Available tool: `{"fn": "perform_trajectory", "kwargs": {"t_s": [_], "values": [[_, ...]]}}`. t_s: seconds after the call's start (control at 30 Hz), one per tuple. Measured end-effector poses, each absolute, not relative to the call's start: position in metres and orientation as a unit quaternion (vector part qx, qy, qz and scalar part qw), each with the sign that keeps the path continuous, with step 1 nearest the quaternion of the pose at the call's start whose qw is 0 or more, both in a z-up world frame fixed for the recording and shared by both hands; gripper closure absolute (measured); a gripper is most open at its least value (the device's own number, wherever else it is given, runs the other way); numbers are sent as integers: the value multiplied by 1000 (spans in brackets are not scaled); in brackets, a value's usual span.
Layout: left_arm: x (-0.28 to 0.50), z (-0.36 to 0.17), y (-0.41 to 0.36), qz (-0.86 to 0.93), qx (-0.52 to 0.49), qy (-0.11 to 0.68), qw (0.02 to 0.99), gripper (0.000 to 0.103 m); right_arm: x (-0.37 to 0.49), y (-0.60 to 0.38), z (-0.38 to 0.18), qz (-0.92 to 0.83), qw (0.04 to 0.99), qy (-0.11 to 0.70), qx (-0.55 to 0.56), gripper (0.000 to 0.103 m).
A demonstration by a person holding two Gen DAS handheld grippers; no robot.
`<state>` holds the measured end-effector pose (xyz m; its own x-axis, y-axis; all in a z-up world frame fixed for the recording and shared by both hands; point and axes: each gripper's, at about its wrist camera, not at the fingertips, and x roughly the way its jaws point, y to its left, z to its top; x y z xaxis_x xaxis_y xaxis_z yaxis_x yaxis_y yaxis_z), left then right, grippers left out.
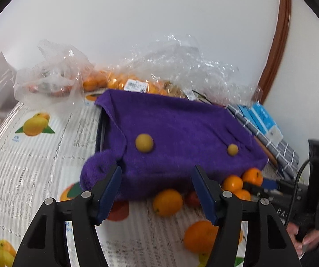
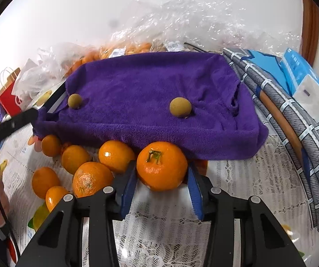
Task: Organize fruits
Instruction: 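Grasp an orange with the left tool while the right tool grasps a large orange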
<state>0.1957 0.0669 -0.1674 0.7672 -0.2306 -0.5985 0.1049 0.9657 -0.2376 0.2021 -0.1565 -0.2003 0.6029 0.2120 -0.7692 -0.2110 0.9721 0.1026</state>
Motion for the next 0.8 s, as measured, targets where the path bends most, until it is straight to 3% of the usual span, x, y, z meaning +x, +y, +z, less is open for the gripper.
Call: {"fn": "perform_trajectory", "kwargs": {"t_s": [0.17, 0.4, 0.63, 0.8], "values": [[190, -172, 65, -109, -95, 344, 928, 44, 197, -166, -196, 113, 901, 419, 23, 60], [196, -186, 51, -122, -76, 380, 914, 67, 194, -166, -192, 110, 908, 403, 23, 60], [209, -199, 47, -128, -74, 420, 896, 68, 195, -168, -191, 113, 908, 402, 29, 60], [202, -194, 47, -138, -76, 401, 902, 71, 194, -167, -190, 122, 909, 398, 31, 60]]}}
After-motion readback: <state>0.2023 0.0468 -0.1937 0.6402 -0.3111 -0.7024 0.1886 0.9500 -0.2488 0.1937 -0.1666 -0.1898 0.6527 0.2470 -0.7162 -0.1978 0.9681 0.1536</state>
